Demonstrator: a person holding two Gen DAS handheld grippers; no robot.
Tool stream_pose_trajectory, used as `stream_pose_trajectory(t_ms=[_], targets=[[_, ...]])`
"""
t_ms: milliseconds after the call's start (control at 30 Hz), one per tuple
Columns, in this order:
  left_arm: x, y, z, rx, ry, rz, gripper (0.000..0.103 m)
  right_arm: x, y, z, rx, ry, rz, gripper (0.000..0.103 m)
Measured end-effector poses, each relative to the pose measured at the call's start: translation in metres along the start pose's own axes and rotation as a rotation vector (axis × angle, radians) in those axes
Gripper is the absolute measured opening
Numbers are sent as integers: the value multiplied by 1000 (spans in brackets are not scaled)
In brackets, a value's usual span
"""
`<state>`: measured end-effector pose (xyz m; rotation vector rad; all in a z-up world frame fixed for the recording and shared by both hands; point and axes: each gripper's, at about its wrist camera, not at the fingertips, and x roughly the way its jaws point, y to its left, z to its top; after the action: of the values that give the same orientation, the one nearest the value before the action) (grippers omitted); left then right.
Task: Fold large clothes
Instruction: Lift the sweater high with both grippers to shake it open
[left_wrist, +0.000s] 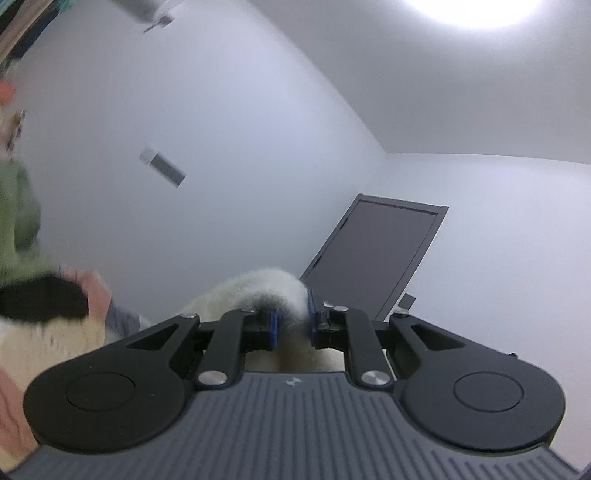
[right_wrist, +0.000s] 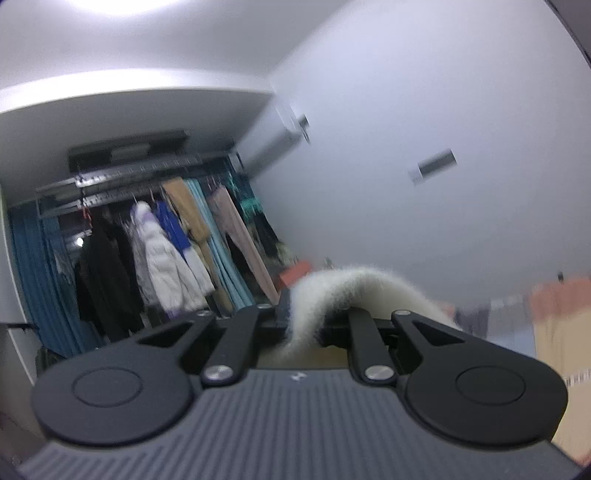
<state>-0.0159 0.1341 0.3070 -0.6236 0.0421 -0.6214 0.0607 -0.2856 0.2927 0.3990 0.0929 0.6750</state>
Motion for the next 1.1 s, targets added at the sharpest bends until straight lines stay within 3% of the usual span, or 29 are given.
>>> stream_pose_trajectory(t_ms=[233, 400, 533, 767, 1100], targets=[[15, -56, 91, 46, -35, 4, 18, 11, 40, 78, -93, -93, 45, 14], [61, -31, 99, 61, 18, 108, 18, 52, 29, 92, -122, -49, -26, 14], [107, 29, 66, 29, 97, 233, 18, 89, -10, 59, -87, 51, -99, 14], [187, 154, 1, -28, 193, 419, 18, 190, -95, -25, -55, 186, -240, 14], [310, 396, -140, -54, 339, 526, 18, 329, -248, -158, -21, 335, -385, 14]])
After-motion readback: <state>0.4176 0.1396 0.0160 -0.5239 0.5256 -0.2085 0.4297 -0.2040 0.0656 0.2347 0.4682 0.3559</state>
